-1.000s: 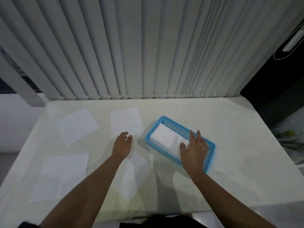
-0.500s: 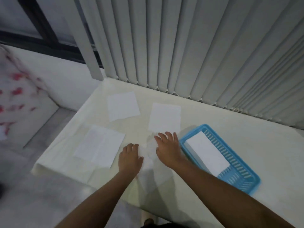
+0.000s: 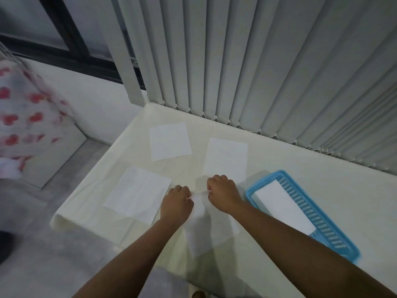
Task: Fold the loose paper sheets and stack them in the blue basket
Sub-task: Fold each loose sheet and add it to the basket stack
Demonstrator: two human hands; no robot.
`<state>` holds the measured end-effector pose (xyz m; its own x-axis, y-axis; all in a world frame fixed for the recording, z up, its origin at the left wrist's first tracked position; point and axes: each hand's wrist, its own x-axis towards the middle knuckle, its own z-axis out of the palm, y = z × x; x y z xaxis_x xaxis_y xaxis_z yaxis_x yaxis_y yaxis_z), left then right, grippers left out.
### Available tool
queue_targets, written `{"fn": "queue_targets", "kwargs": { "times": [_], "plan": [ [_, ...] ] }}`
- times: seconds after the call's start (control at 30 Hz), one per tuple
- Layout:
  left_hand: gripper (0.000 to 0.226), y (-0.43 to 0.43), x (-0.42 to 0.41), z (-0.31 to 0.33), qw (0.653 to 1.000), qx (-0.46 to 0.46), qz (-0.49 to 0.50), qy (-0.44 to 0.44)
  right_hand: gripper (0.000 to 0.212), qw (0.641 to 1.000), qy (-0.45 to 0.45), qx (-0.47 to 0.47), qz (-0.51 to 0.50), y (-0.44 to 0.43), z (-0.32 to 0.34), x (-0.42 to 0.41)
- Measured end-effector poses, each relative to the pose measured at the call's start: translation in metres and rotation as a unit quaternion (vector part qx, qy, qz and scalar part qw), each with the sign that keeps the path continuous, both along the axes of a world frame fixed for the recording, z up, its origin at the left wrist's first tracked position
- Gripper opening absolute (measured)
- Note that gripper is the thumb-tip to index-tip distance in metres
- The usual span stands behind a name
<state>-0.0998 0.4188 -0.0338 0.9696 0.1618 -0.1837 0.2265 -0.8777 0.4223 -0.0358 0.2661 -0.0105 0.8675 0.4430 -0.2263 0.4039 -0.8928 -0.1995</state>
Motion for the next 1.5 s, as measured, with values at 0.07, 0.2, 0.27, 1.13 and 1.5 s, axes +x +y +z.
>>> {"fn": "queue_targets", "kwargs": {
  "times": [0.07,0.2,0.27,1.13,1.5],
  "plan": [
    [0.015,0.001,-0.001,0.004,1.000,-0.026,0.006,0.002,0.017,1.000,-0.011,0.010,0.004,-0.002,0.006,0.000],
    [0.021,0.002,-0.012,0.007,0.999,-0.033,-0.016,-0.023,0.021,0.999,-0.020,0.007,0.024,-0.016,0.013,-0.008],
    [0.022,0.001,-0.022,0.004,0.995,-0.067,-0.057,-0.040,0.021,1.000,-0.017,0.009,0.019,-0.026,0.014,-0.019],
    [0.038,-0.046,-0.040,-0.010,0.995,0.022,-0.083,0.042,0.056,0.996,0.041,-0.074,-0.017,-0.071,-0.032,-0.101],
    [0.012,-0.034,0.004,0.020,0.992,-0.079,-0.010,0.096,0.047,0.988,-0.010,0.042,-0.148,-0.073,-0.005,-0.108]
  ]
}}
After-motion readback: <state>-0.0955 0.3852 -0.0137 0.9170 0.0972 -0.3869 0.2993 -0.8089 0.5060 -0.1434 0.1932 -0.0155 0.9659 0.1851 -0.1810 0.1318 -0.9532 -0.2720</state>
